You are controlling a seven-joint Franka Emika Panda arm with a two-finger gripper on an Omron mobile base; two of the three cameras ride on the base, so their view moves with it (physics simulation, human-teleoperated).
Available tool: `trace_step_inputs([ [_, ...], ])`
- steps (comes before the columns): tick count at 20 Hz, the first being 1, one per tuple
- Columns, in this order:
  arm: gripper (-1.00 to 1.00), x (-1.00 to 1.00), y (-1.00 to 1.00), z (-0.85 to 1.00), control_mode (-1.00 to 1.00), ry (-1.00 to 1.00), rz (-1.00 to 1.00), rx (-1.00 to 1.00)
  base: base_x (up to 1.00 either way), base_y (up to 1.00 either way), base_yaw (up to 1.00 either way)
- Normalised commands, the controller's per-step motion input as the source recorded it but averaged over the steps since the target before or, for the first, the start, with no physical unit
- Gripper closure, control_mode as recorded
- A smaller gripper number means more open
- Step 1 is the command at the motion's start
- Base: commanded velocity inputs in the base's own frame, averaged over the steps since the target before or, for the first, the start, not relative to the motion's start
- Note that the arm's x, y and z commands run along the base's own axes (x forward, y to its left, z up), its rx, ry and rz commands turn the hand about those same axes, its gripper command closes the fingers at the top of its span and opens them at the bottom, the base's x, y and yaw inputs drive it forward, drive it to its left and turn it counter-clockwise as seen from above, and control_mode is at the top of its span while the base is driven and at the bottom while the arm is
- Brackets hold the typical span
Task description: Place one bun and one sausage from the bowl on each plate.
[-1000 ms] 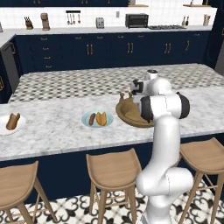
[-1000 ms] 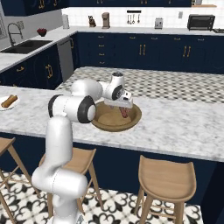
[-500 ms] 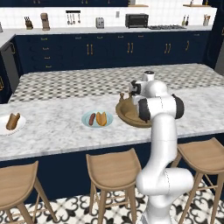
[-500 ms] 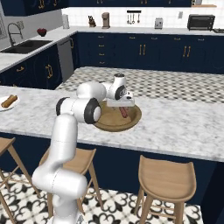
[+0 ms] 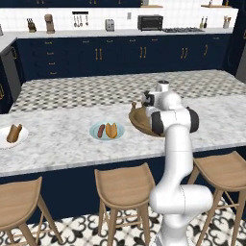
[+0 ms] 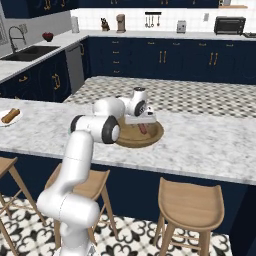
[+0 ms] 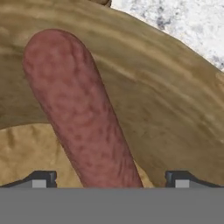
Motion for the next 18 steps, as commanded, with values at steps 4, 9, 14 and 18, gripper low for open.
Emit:
trace_step_inputs([
  [4, 1.00, 0.00, 0.00, -0.04, -1.00, 0.00, 0.00, 0.00, 0.00, 0.00, 0.00],
  [9, 1.00, 0.00, 0.00, -0.04, -1.00, 0.00, 0.00, 0.00, 0.00, 0.00, 0.00],
  [14, 1.00, -0.18, -0.02, 0.02, -1.00, 0.00, 0.00, 0.00, 0.00, 0.00, 0.00],
  [18, 1.00, -0.37, -0.01, 0.36, -1.00, 0.00, 0.00, 0.00, 0.00, 0.00, 0.00],
])
